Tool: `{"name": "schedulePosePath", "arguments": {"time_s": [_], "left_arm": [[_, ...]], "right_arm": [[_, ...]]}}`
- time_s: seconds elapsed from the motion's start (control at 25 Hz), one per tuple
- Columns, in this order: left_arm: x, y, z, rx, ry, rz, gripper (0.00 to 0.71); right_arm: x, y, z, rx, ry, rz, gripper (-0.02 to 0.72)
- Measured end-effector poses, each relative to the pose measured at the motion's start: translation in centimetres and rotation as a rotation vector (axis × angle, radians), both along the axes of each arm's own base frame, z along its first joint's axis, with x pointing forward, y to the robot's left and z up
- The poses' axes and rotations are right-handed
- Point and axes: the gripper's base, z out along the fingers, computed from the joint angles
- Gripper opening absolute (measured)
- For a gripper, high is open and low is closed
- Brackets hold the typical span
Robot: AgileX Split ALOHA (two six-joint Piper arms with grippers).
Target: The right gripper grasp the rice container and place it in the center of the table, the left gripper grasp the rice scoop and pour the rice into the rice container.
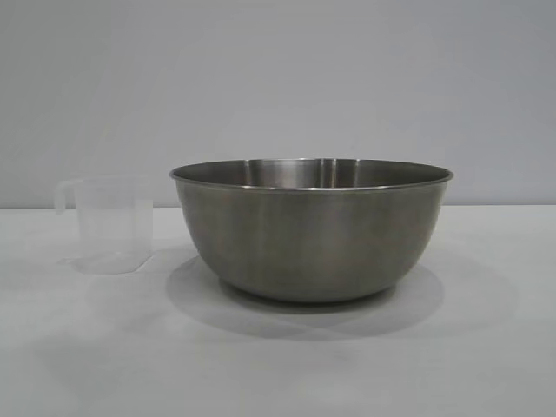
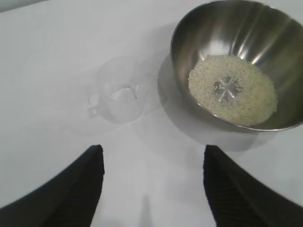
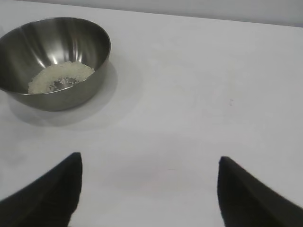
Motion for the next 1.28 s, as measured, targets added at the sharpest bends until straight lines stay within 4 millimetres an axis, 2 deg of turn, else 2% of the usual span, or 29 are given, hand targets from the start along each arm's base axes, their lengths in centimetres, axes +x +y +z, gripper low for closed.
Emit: {"name": "schedulePosePath", "arguments": {"time_s": [0.16,0.36,0.64,1.04,1.16,1.28], "left_arm": [[-3.0,1.4,0.3,0.019,-0.018,-0.008,0.398],[-6.2,2.8,-0.2,0.042,0.021,-0.022,0.398],[-9.4,4.6,-1.4,0.115,0.056,-0.008,0.398],[-12.3,5.9,-2.2,0.096,0.02,-0.008,0.398],[-12.4,5.9,-2.4,0.083,-0.008,-0.007,0.398],[-11.8,5.6,-3.9,0.086,0.017,-0.012,0.398]], "right_arm": [[0.0,0.0,0.0,0.0,0.0,0.0,0.54],[0.0,0.0,0.0,0.0,0.0,0.0,0.54],[0.0,0.0,0.0,0.0,0.0,0.0,0.54],[0.0,0.0,0.0,0.0,0.0,0.0,0.54],[0.0,0.0,0.0,0.0,0.0,0.0,0.54],[0.0,0.0,0.0,0.0,0.0,0.0,0.54]]}}
